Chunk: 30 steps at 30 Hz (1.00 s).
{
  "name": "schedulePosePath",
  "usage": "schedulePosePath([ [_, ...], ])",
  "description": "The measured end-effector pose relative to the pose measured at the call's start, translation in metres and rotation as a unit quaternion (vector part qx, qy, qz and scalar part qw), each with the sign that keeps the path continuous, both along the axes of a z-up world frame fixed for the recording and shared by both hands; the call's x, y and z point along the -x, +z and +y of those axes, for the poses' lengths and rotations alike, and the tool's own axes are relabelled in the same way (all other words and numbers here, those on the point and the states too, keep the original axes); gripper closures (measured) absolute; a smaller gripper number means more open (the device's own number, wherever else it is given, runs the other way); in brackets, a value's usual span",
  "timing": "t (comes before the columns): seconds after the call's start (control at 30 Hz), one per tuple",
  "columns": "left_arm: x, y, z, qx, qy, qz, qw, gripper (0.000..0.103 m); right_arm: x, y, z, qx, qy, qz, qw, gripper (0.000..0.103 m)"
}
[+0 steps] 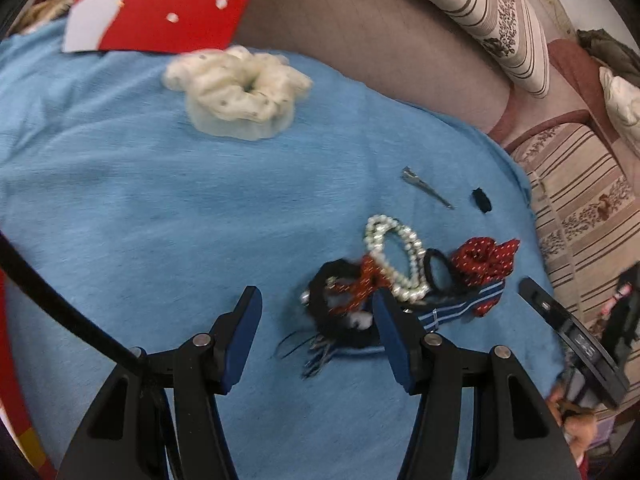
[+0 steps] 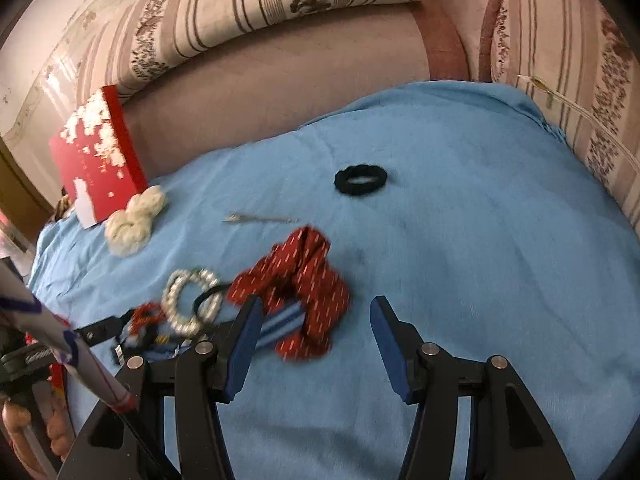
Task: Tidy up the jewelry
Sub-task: 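Grasp the black hair tie with the left tool while the right tool grasps the red polka-dot scrunchie, then carry both items to the tray and release them from both tools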
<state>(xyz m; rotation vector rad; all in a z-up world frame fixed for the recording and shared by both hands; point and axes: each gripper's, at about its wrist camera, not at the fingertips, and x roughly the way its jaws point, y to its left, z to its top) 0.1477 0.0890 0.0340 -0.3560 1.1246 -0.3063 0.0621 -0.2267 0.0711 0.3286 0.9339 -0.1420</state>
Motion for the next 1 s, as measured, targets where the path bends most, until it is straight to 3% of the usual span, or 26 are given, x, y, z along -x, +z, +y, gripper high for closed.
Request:
schedulePosePath([
  [0.07,-0.006,-0.005,-0.006,0.007,-0.009,0.008,0.9999,0.047,-0.014,-0.007,-0.004,-0.007,0.001,0.009,1.000,0.043],
  [0.13,-0.008,-0.009,-0.011,0.009,-0.018,0.015,0.9997,0.058,-0.024,-0.015,-0.008,-0.013,-0.001,0.018,1.000,0.043],
  [0.2,-0.010,-0.011,-0.014,0.015,-0.020,0.020,0.9995,0.077,-0.030,-0.021,-0.008,-0.014,0.001,0.026,1.000,0.043],
  [0.23,-0.009,-0.010,-0.012,0.022,-0.019,0.020,0.9994,0.085,-0.031,-0.023,-0.009,-0.013,0.002,0.027,1.000,0.051],
  [0.27,-0.008,-0.009,-0.011,0.027,-0.016,0.019,0.9993,0.089,-0.033,-0.024,-0.009,-0.015,0.005,0.029,0.999,0.073],
  [0.3,-0.008,-0.008,-0.010,0.032,-0.014,0.019,0.9992,0.091,-0.034,-0.026,-0.008,-0.022,0.010,0.036,0.999,0.083],
  [0.37,-0.003,-0.002,-0.008,0.047,-0.010,0.015,0.9987,0.094,-0.031,-0.023,-0.007,-0.024,0.013,0.033,0.999,0.092],
  [0.7,0.051,0.065,0.005,0.062,-0.017,-0.041,0.9971,0.096,0.021,0.040,0.003,-0.005,0.029,-0.024,0.999,0.095],
  [1.0,0.130,0.120,0.035,0.054,-0.013,-0.095,0.9939,0.096,0.083,0.096,0.028,-0.002,0.055,-0.064,0.996,0.095],
])
